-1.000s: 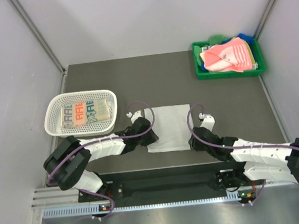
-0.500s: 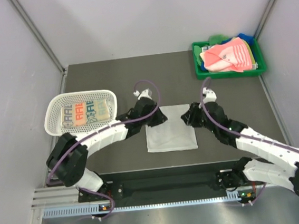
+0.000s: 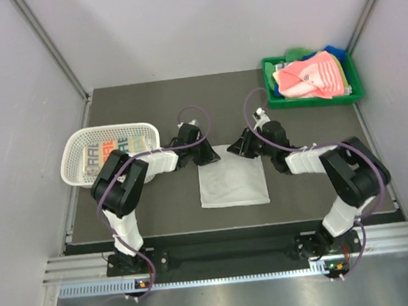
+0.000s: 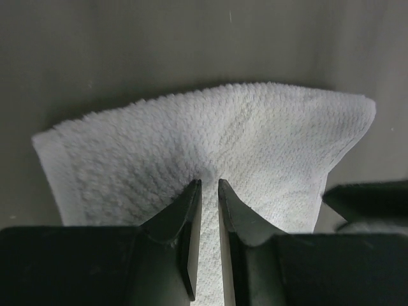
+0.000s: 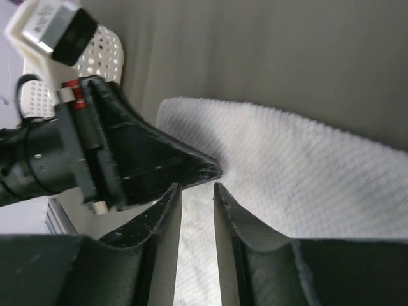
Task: Fold and stack the towels
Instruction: Fold the towel
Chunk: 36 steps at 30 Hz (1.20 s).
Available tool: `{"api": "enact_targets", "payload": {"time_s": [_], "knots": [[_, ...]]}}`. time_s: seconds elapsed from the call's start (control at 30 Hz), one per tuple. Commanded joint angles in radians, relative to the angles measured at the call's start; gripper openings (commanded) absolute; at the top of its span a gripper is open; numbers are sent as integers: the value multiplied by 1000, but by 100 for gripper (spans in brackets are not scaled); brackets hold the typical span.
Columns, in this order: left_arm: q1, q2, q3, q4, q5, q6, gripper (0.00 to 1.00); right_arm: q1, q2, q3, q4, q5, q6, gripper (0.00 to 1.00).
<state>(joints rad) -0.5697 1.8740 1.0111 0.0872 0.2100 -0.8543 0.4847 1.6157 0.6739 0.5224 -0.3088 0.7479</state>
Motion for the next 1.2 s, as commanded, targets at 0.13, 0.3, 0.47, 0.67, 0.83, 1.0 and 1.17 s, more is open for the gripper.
{"api": "enact_targets", "payload": {"time_s": [0.13, 0.3, 0.47, 0.67, 0.83, 1.0, 1.17], "knots": [[30, 28, -32, 149, 61, 14, 22, -147, 220, -11, 318, -95, 108, 22], [30, 47, -55, 166, 71, 3, 21, -227, 243, -79, 358, -73, 122, 21], [33, 45, -63, 164, 65, 9, 21, -282, 219, -96, 341, -92, 126, 21], [57, 4, -31, 122, 25, 46, 23, -305, 184, -76, 285, -105, 91, 21], [82, -3, 33, 11, -38, 112, 24, -307, 162, -31, 177, -90, 31, 21], [102, -1, 72, -32, -67, 156, 24, -305, 165, 3, 122, -90, -8, 20], [105, -4, 96, -78, -132, 199, 24, -305, 161, 29, 57, -78, -45, 20]]}}
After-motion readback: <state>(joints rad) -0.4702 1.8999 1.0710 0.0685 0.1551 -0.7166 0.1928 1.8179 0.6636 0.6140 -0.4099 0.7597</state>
